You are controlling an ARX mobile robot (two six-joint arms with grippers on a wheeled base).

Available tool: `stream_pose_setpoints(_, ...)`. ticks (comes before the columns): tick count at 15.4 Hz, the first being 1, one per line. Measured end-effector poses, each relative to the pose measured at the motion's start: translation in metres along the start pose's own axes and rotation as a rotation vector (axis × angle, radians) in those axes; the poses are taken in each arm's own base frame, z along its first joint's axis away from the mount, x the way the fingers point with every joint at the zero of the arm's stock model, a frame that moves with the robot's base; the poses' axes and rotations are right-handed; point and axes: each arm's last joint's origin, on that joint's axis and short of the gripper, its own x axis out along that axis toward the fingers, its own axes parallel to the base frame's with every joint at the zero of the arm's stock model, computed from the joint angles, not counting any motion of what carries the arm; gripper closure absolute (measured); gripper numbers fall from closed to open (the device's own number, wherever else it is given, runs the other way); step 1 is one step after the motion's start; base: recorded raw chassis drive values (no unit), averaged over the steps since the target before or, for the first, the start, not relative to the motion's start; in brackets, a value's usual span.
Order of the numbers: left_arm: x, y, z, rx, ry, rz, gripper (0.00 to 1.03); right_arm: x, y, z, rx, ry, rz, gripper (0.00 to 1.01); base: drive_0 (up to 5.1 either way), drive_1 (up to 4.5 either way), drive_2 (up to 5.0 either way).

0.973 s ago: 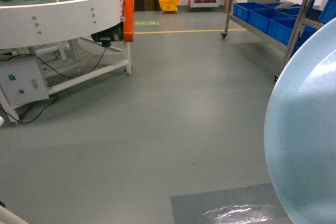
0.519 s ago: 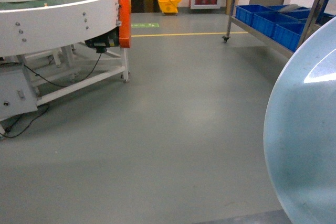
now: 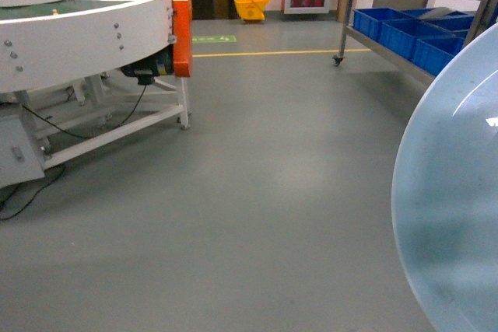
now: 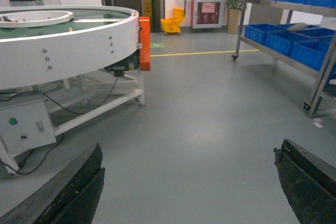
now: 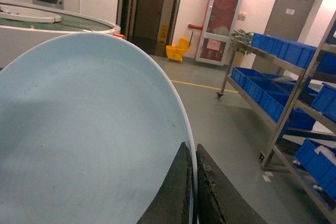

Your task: Place blue tray on left shelf second layer neatly

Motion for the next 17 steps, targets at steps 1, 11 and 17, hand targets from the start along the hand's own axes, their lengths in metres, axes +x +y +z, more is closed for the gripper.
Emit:
stream_pose_setpoints(1, 0.0000, 0.0000, -0.0003, 0.000, 0.003, 0.000, 0.05, 0.0000, 0.0001, -0.0006, 0.000, 0.006, 0.001, 0.99, 0.1, 4.44, -4.2)
stream_pose_setpoints(11, 0.0000, 0.0001, -0.0002, 0.000, 0.002, 0.002, 0.05, 0.0000, 0.0000, -0.0002, 0.000, 0.002, 0.000, 0.99, 0.1, 4.44, -4.2)
stream_pose_setpoints(17, 0.0000, 0.0000, -0.0001, 0.000, 0.002, 0.000, 0.05, 0.0000, 0.0000, -0.0002, 0.000, 0.002, 0.000, 0.99, 0.1, 4.44, -4.2)
